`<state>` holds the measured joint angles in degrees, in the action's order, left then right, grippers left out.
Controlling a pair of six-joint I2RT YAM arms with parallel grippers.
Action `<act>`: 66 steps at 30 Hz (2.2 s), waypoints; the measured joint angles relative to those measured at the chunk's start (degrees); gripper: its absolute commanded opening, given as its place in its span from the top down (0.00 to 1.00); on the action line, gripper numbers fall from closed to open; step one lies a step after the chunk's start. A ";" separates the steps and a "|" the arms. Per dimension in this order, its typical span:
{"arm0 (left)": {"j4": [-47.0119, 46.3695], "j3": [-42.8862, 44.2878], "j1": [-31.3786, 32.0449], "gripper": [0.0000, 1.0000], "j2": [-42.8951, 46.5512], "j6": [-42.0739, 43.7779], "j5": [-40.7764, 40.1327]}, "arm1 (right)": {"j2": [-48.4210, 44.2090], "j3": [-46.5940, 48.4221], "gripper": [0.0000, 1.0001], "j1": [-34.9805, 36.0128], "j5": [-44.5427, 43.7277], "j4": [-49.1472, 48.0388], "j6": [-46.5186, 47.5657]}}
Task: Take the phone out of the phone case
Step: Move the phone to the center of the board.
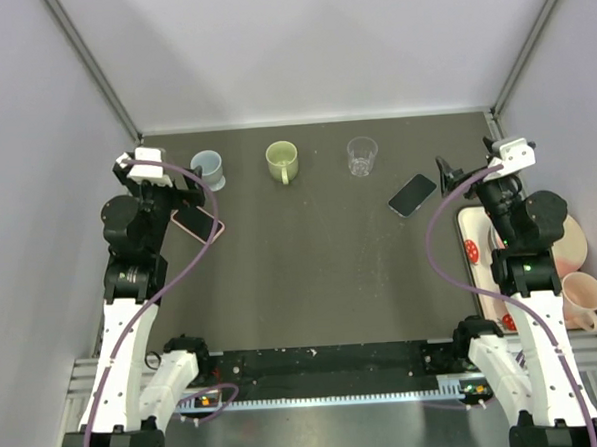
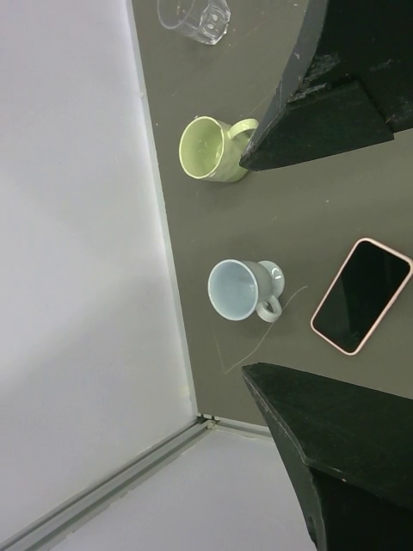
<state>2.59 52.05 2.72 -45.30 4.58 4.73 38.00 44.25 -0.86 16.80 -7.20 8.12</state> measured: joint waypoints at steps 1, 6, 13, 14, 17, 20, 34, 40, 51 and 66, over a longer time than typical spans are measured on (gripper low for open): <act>0.00 0.00 0.00 0.01 -0.09 0.02 0.24 | 0.00 -0.07 0.01 0.00 0.26 0.15 0.33; -0.04 0.00 0.00 0.01 -0.68 0.04 0.66 | 0.15 -0.39 0.01 0.00 1.33 0.37 1.07; 3.04 3.48 -0.02 0.01 -7.21 1.16 0.63 | 0.42 -0.79 0.01 0.00 2.58 0.39 1.31; 3.67 4.57 -0.02 0.01 -8.83 1.36 0.66 | 0.50 -0.85 0.01 0.00 2.78 0.31 1.29; 4.83 6.45 -0.02 0.01 -13.03 1.73 0.85 | 0.48 -1.27 0.01 0.00 3.08 0.24 1.31; 5.55 6.71 -0.07 0.01 -16.70 2.25 0.81 | 0.46 -1.46 0.01 0.00 3.17 0.31 1.31; 8.61 14.80 -9.55 0.01 -37.27 1.18 3.58 | 1.66 -1.51 0.01 0.00 3.50 0.13 1.36; 11.04 18.14 -12.22 0.01 -47.45 1.27 4.70 | 1.77 -1.51 0.01 0.00 3.63 0.09 1.36; 16.74 22.58 -13.88 0.01 -57.83 2.91 6.43 | 1.88 -1.51 0.01 0.00 3.67 0.07 1.40; 26.10 33.20 -14.86 0.01 -67.41 6.08 7.93 | 2.25 -1.51 0.01 0.00 3.65 0.07 1.99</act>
<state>28.69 85.25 -12.14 -112.71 10.66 12.67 40.25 42.74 -0.86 20.45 -7.14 10.11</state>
